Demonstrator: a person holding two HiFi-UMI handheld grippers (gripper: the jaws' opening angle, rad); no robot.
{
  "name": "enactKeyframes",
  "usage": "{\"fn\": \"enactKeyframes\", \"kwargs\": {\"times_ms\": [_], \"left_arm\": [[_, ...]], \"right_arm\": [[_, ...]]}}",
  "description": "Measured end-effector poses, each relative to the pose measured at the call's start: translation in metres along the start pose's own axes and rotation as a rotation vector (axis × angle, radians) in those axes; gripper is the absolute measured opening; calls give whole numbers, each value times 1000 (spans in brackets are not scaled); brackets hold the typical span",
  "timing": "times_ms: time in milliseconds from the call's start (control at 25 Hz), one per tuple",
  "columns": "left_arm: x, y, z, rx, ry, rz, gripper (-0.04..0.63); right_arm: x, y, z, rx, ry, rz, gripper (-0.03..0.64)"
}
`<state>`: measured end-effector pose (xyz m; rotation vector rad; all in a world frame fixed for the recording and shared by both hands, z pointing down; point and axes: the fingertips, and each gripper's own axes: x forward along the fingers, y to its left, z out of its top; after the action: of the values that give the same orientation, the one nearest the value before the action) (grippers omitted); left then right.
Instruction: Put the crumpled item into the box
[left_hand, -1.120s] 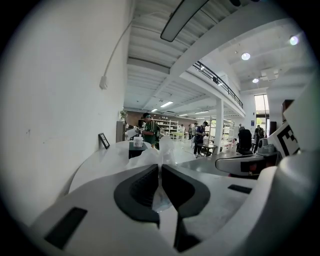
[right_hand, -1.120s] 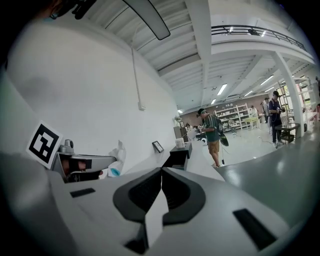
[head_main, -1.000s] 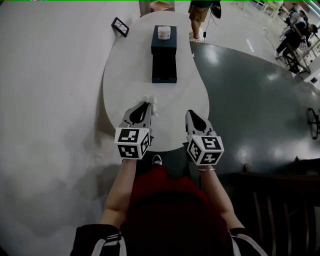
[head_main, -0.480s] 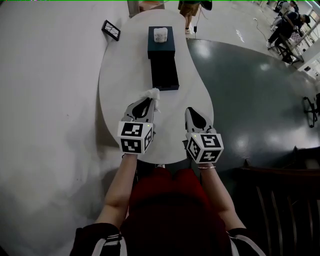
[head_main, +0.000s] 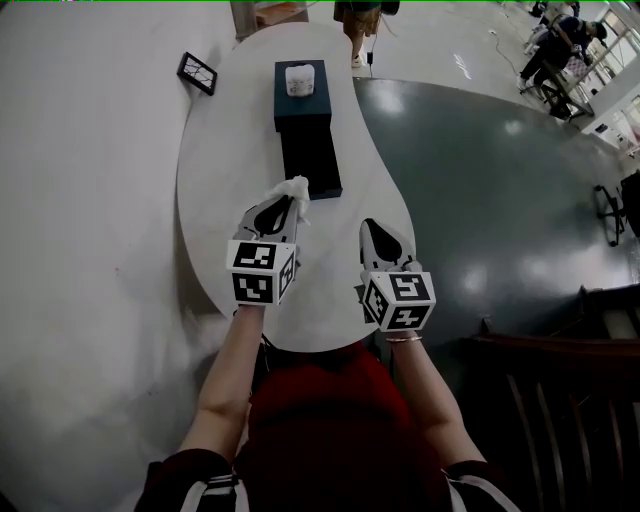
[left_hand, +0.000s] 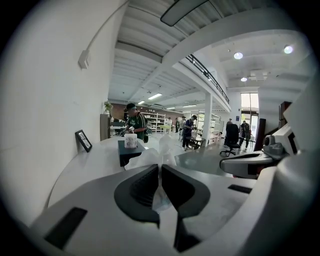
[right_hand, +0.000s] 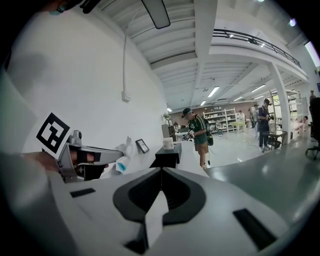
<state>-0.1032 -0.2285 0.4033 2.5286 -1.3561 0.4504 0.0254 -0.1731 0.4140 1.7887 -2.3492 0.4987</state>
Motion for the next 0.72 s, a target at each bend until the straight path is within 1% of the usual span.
{"fn": "enactKeyframes", "kwargs": {"times_ms": [200, 440, 720], "left_arm": [[25, 2, 4, -2, 9, 5, 41], [55, 12, 2, 13, 51, 10, 41], [96, 31, 1, -21, 70, 5, 41]], "right_arm": [[19, -8, 0, -9, 20, 27, 15], [50, -10, 3, -20, 42, 65, 15], [87, -19, 2, -51, 60, 97, 15]]}}
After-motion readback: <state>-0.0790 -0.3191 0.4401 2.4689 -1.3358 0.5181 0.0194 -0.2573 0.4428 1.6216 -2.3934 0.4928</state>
